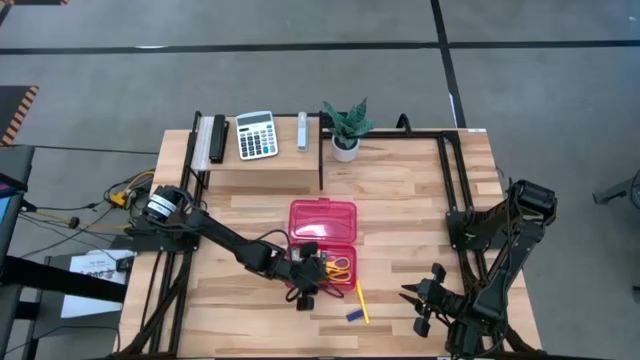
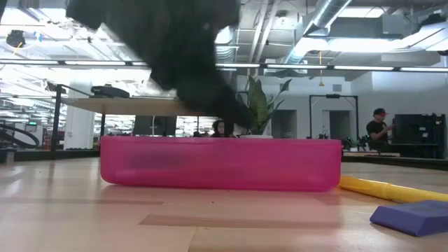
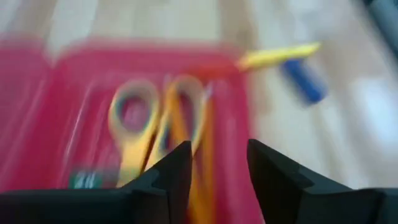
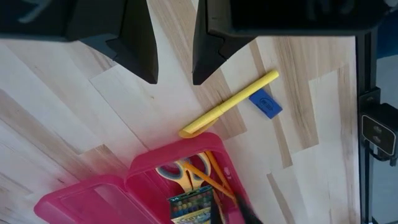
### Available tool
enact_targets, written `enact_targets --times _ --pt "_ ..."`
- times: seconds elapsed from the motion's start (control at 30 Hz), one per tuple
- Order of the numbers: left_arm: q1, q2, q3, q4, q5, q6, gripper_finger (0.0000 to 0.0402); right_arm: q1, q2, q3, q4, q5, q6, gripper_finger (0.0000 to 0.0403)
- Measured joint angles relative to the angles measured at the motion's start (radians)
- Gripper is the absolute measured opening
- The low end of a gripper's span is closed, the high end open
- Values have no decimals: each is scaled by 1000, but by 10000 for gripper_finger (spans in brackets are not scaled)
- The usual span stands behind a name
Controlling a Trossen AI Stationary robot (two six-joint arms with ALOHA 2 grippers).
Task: Pack school essentials
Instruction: Put the yellow pen into the red supply box
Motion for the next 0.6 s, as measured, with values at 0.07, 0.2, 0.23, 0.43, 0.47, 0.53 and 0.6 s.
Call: enact_targets --times 0.07,0.2,0.23,0.43,0.47,0.53,0.6 --pt "-18 0 57 -1 12 90 147 0 0 0 0 0 0 107" --pt "-39 0 168 -24 31 252 149 0 0 0 0 0 0 107" --pt "-39 0 192 -22 39 279 149 0 0 0 1 0 0 107" --pt "-20 23 297 -36 149 391 149 0 0 0 7 0 0 107" --pt "-20 28 310 -63 168 413 149 0 0 0 9 0 0 107" --pt "-20 67 365 -49 219 453 149 2 0 0 12 0 0 107" --pt "-18 108 417 -101 266 494 149 9 0 0 20 0 0 107"
